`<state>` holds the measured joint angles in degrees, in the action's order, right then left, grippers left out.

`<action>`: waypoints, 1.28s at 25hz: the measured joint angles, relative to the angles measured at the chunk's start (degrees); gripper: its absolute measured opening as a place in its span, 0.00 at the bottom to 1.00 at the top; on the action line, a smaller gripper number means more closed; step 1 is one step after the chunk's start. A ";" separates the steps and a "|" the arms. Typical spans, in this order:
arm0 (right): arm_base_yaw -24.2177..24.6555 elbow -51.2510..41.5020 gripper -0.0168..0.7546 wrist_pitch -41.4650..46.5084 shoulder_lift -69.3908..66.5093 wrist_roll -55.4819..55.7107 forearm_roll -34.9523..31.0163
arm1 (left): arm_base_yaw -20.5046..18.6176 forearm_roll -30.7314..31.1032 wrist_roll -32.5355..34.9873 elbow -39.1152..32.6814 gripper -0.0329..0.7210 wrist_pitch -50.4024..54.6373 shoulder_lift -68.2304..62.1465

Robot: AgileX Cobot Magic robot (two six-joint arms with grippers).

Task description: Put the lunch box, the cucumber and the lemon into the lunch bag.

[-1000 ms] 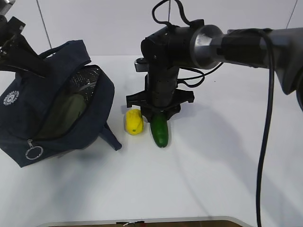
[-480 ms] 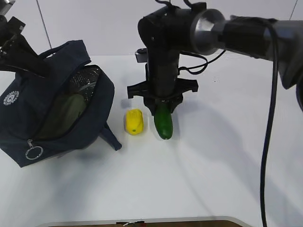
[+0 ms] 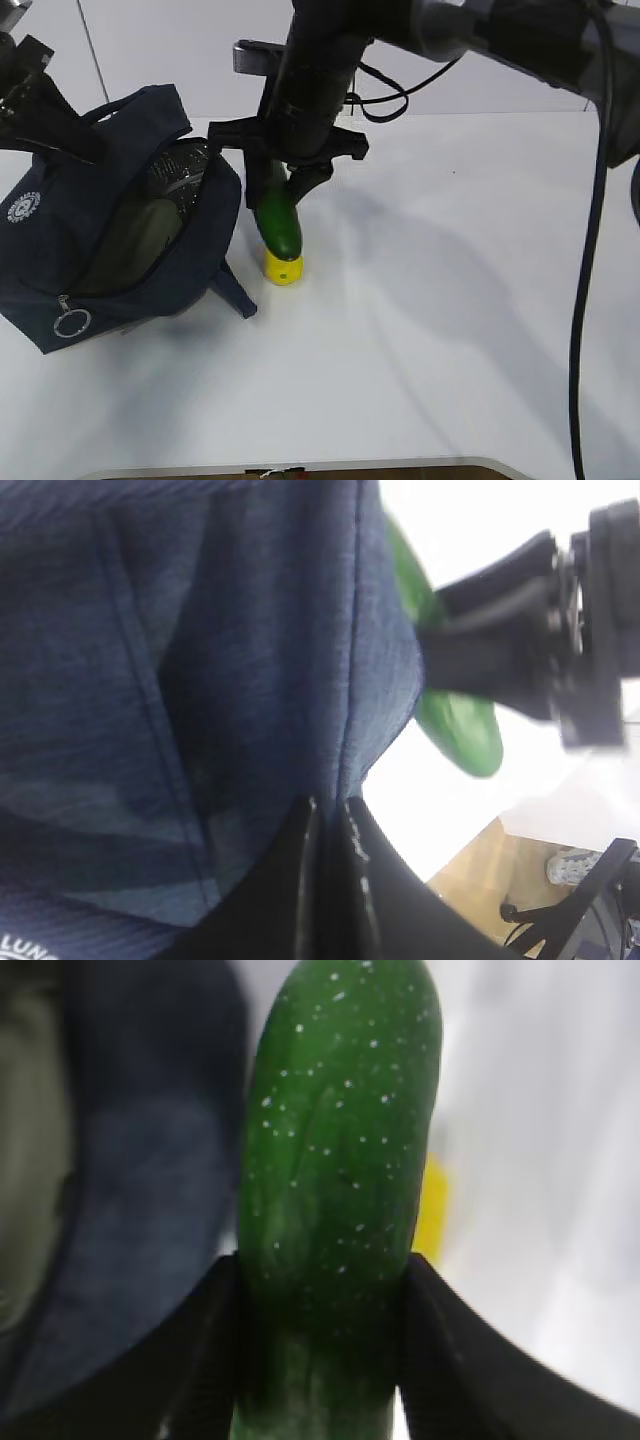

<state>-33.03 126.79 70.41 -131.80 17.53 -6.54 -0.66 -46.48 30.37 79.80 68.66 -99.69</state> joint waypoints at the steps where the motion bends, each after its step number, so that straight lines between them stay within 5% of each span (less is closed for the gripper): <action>1: 0.00 0.00 0.45 0.14 0.00 -1.78 -2.62 | 0.00 0.00 0.00 0.00 0.03 0.00 0.00; 14: 0.00 0.00 0.45 0.50 0.00 -18.34 -26.51 | 0.00 0.02 0.00 0.00 0.03 -0.08 0.00; 19: 0.00 0.00 0.45 -1.48 0.00 -20.92 -28.40 | 0.00 0.02 0.00 0.00 0.03 -0.08 0.00; 24: 0.00 0.00 0.45 -13.66 -0.24 -21.21 -29.91 | -0.13 -0.44 0.00 0.00 0.03 -0.50 0.00; 32: 0.00 0.00 0.45 -19.09 -4.56 -21.30 -39.08 | -0.13 -0.54 0.00 0.00 0.03 -1.18 0.00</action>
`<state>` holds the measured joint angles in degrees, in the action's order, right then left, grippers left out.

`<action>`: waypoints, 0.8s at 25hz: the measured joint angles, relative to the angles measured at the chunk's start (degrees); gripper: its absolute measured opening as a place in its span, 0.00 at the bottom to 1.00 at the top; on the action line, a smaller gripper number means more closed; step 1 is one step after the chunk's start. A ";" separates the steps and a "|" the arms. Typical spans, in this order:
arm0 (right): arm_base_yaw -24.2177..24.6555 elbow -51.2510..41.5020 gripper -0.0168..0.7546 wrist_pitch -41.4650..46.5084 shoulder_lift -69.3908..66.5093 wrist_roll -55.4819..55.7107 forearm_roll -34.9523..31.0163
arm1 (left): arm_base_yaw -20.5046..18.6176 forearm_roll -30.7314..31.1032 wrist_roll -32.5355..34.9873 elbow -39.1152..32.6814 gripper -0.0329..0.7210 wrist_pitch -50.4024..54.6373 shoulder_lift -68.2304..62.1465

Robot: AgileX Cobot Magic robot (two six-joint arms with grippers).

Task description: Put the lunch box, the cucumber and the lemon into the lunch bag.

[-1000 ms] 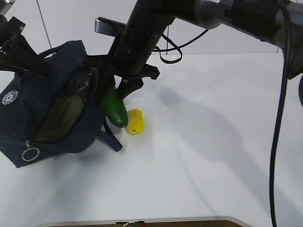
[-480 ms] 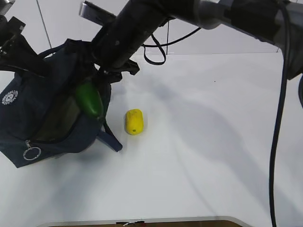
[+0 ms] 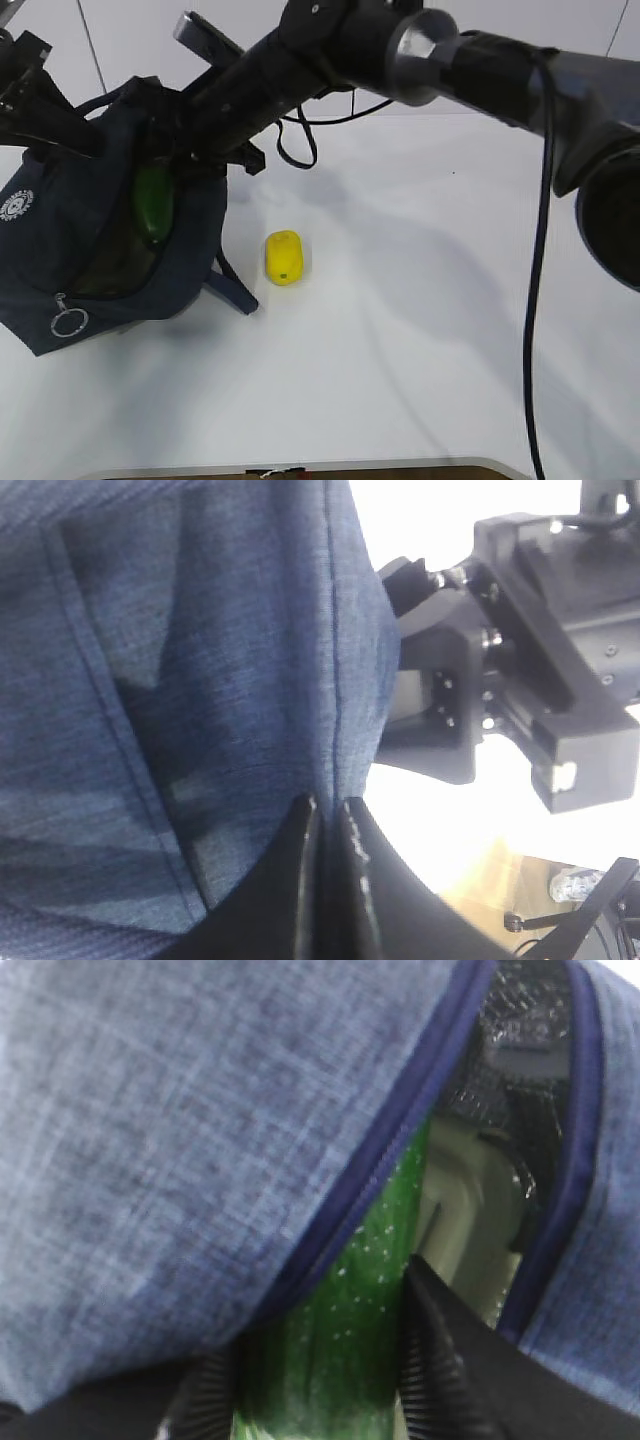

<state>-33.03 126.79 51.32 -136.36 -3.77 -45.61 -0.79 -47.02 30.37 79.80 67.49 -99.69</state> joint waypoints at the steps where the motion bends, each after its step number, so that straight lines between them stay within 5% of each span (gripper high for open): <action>1: 0.00 0.00 0.45 -0.02 -0.58 0.00 -0.98 | 0.00 0.00 0.00 0.00 0.03 0.00 0.00; 8: -0.11 0.00 0.46 -1.43 -1.28 -0.82 -2.44 | 0.00 0.00 0.00 0.00 0.03 0.01 0.00; 15: -0.19 0.00 0.73 -2.10 -1.28 -0.96 -2.44 | 0.00 0.00 0.00 0.00 0.03 0.01 0.00; 20: -0.19 0.00 0.75 -0.94 -1.28 -1.04 -2.44 | 0.00 0.00 0.00 0.00 0.03 0.12 0.00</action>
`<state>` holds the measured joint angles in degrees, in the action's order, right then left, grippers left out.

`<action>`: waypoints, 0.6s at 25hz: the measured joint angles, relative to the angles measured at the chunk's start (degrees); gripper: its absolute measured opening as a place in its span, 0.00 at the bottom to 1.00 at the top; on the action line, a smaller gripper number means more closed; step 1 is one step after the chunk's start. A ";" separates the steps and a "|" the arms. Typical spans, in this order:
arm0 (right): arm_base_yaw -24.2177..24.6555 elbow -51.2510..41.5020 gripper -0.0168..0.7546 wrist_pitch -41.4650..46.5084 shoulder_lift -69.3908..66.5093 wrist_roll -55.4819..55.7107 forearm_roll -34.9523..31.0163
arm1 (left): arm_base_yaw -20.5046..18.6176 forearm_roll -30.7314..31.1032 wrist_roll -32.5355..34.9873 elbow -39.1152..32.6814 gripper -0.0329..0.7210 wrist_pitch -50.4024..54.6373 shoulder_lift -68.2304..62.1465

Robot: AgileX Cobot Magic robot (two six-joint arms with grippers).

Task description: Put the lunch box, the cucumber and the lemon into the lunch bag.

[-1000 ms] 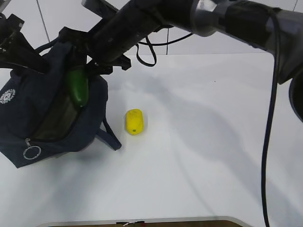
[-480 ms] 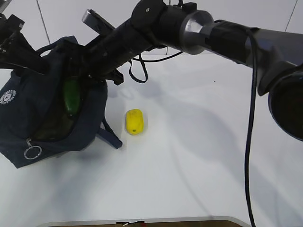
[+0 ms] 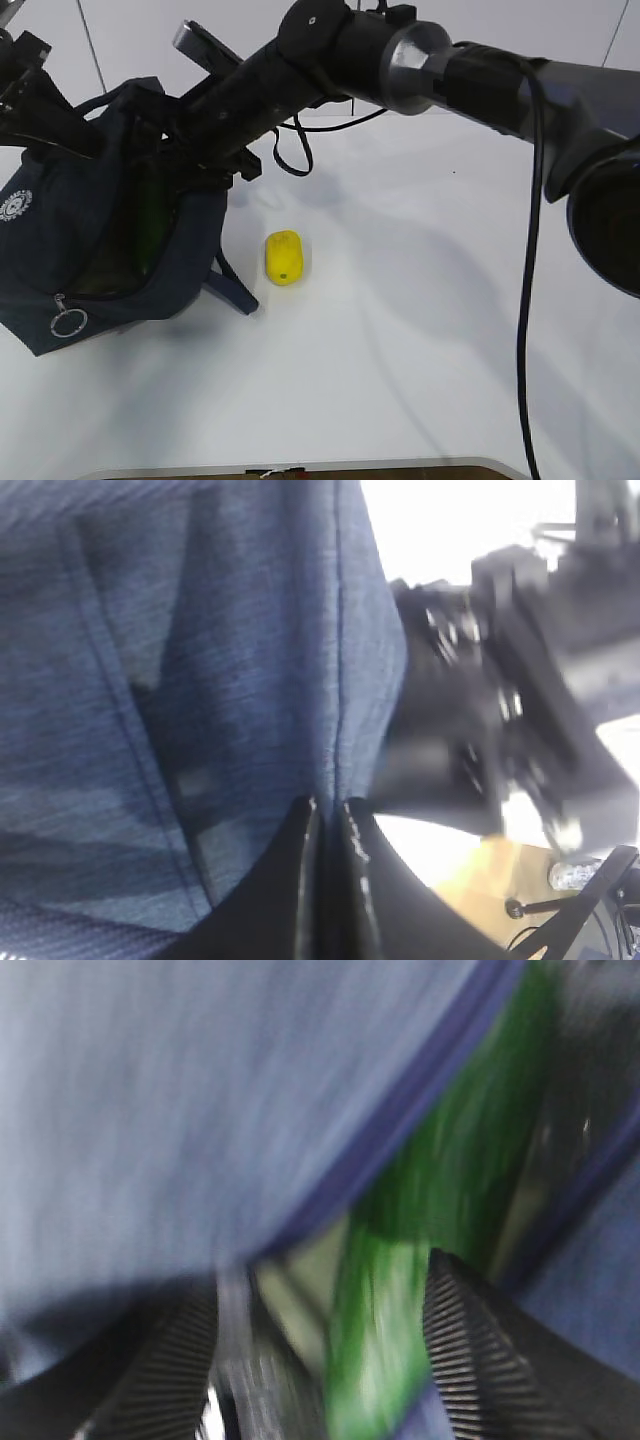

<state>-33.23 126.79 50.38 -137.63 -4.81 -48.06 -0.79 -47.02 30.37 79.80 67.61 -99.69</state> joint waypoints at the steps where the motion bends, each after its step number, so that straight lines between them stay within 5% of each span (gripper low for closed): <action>1: 0.00 0.00 0.74 0.57 0.00 0.00 0.00 | 0.00 0.00 0.00 0.00 0.03 0.13 0.00; 9: 1.10 0.00 0.67 9.22 0.00 -5.07 0.00 | 0.00 0.46 0.00 0.00 0.03 0.68 0.00; 15: 1.96 0.00 0.67 14.57 3.36 -5.73 7.54 | 0.00 0.58 0.00 0.00 0.03 0.68 0.00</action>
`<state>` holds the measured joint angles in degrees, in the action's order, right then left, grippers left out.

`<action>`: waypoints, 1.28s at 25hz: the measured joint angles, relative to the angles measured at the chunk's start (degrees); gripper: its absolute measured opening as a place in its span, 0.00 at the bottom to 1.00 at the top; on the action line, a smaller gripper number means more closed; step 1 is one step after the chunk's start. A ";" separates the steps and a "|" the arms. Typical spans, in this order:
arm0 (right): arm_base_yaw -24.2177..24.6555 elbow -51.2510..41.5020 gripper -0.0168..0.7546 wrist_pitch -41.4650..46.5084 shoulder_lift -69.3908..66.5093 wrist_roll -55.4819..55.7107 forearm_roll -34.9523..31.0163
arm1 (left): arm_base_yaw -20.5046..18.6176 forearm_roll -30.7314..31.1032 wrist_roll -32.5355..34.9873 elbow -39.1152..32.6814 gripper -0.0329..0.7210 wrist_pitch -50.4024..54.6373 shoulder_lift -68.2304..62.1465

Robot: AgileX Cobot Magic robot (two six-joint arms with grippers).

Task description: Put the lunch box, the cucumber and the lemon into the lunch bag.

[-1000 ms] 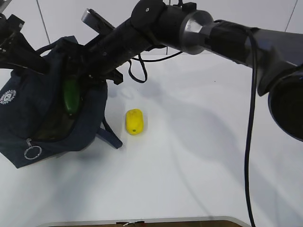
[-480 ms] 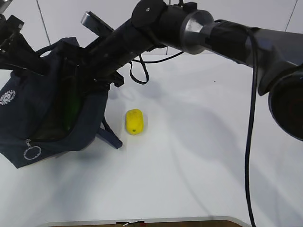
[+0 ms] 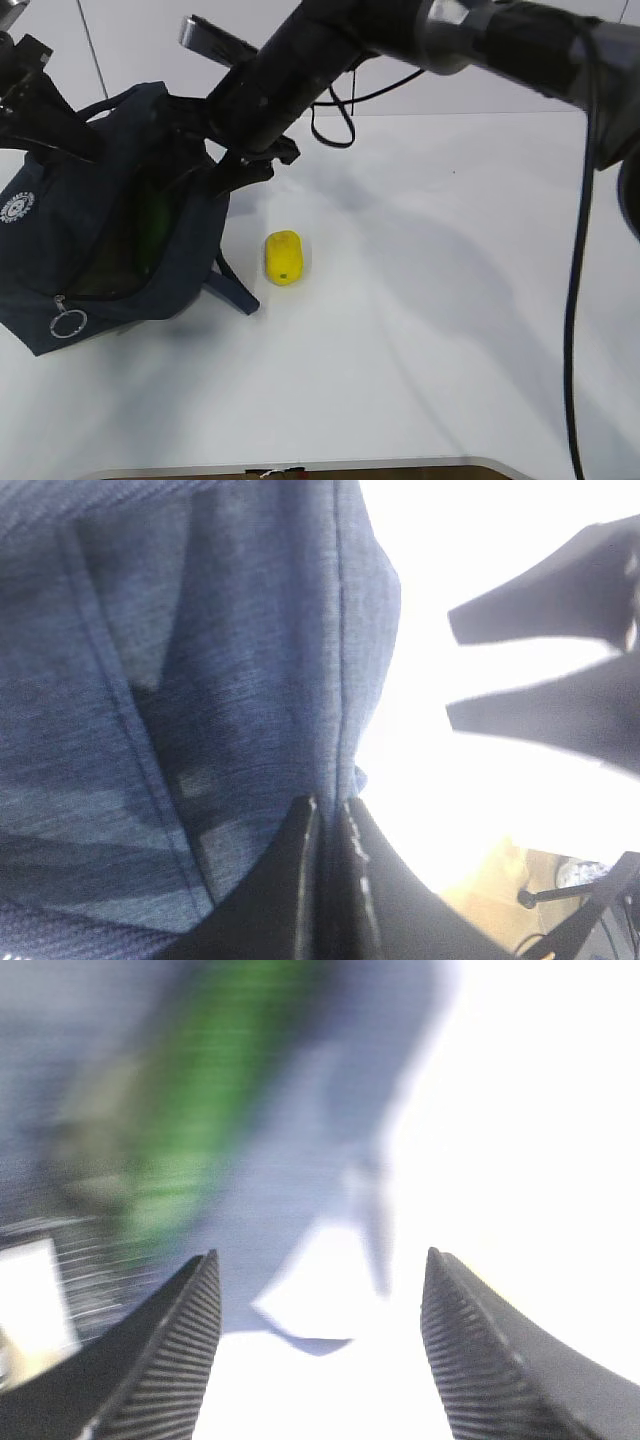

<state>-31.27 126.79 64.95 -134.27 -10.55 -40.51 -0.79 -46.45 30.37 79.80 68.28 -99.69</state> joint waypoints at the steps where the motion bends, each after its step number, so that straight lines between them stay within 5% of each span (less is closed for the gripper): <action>1: 0.00 0.00 0.67 0.72 0.94 0.33 2.07 | 0.00 0.11 0.00 0.00 0.03 0.00 0.00; 11: -0.23 0.33 0.67 5.96 4.79 13.47 24.34 | 0.00 0.11 0.00 0.00 0.03 -0.93 0.00; 22: -1.05 0.47 0.67 6.05 1.09 24.25 35.51 | 0.00 0.11 0.00 0.00 0.03 -1.01 0.00; 32: -1.28 0.47 0.70 6.05 -2.83 26.47 34.47 | 0.00 0.12 0.00 0.00 0.03 -1.01 0.00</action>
<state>-32.54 127.26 71.00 -137.10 15.93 -6.05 -0.79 -46.32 30.37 79.80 67.28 -99.69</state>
